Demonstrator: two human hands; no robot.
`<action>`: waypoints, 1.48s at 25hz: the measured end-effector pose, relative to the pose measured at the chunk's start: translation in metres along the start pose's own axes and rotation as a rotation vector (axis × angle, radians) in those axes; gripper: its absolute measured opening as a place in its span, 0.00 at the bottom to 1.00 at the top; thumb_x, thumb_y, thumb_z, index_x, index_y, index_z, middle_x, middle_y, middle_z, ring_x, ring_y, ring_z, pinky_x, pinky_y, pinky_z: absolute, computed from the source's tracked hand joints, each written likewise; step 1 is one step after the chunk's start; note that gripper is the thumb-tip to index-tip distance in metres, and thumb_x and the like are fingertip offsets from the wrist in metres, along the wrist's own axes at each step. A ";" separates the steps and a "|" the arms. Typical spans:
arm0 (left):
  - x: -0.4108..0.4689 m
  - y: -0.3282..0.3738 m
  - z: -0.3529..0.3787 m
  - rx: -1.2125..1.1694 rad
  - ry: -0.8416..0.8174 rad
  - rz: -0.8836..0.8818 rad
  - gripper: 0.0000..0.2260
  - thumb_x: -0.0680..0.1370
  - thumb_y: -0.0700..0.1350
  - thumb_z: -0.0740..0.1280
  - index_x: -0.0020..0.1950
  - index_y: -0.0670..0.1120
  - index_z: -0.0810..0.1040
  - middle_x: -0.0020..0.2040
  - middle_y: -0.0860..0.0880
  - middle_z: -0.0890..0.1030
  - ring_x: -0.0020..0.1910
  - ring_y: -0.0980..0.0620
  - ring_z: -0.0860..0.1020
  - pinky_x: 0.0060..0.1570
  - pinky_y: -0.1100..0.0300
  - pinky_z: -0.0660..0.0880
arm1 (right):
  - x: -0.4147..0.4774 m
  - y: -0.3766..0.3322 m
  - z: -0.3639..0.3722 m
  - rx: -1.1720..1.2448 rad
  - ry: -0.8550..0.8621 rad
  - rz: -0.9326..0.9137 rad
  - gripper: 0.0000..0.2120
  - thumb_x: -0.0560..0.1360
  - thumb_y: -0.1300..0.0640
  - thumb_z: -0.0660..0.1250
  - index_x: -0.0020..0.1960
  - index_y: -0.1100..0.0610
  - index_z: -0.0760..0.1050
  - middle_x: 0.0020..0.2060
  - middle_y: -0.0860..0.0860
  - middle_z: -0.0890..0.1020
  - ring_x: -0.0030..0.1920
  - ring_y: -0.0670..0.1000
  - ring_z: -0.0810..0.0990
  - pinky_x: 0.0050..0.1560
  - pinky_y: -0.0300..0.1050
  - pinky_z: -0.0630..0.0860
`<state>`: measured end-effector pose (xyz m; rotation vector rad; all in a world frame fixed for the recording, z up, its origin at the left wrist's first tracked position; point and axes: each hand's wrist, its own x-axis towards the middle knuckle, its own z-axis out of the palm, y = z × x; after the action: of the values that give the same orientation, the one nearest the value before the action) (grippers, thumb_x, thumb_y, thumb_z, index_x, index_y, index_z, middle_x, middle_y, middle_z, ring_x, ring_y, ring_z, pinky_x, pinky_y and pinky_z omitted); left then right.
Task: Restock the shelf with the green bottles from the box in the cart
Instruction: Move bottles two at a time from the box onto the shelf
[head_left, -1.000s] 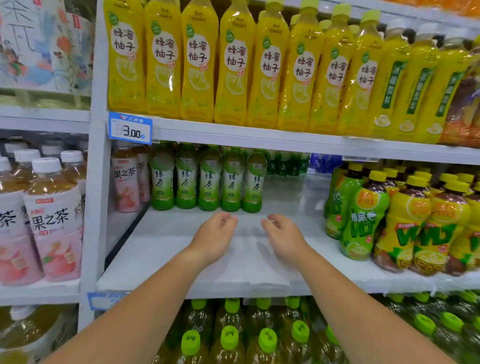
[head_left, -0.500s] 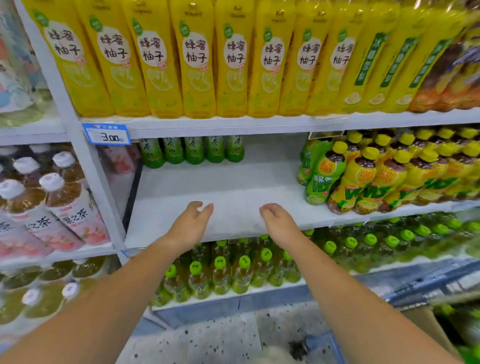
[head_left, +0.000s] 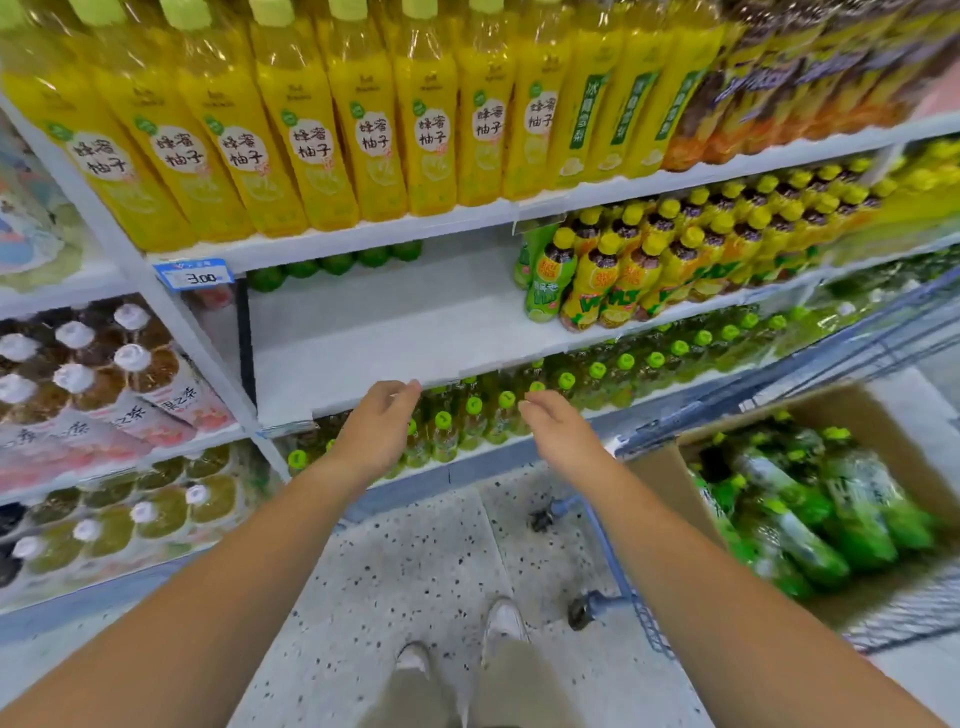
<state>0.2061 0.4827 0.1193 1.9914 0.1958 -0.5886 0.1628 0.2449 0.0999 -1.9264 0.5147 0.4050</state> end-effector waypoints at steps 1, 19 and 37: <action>-0.011 0.004 0.005 0.006 -0.035 0.005 0.23 0.78 0.68 0.55 0.66 0.56 0.69 0.66 0.53 0.75 0.60 0.52 0.75 0.53 0.51 0.74 | -0.017 0.003 -0.006 0.018 0.012 0.005 0.22 0.82 0.44 0.58 0.74 0.51 0.68 0.62 0.46 0.73 0.59 0.47 0.72 0.57 0.45 0.67; -0.108 0.065 0.302 0.241 -0.530 0.110 0.24 0.82 0.62 0.57 0.71 0.49 0.69 0.65 0.50 0.74 0.59 0.50 0.74 0.55 0.54 0.68 | -0.186 0.216 -0.192 0.198 0.466 0.327 0.23 0.81 0.43 0.59 0.72 0.51 0.70 0.66 0.49 0.76 0.58 0.47 0.74 0.59 0.46 0.69; -0.016 0.058 0.556 0.673 -0.525 0.015 0.25 0.75 0.51 0.73 0.65 0.39 0.69 0.48 0.45 0.77 0.40 0.50 0.78 0.31 0.56 0.71 | -0.067 0.390 -0.380 -0.149 0.400 0.398 0.28 0.81 0.46 0.61 0.76 0.57 0.63 0.72 0.55 0.71 0.61 0.56 0.75 0.58 0.48 0.68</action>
<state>0.0358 -0.0273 -0.0342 2.3712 -0.3891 -1.2636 -0.0811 -0.2317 -0.0199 -2.0570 1.1690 0.3133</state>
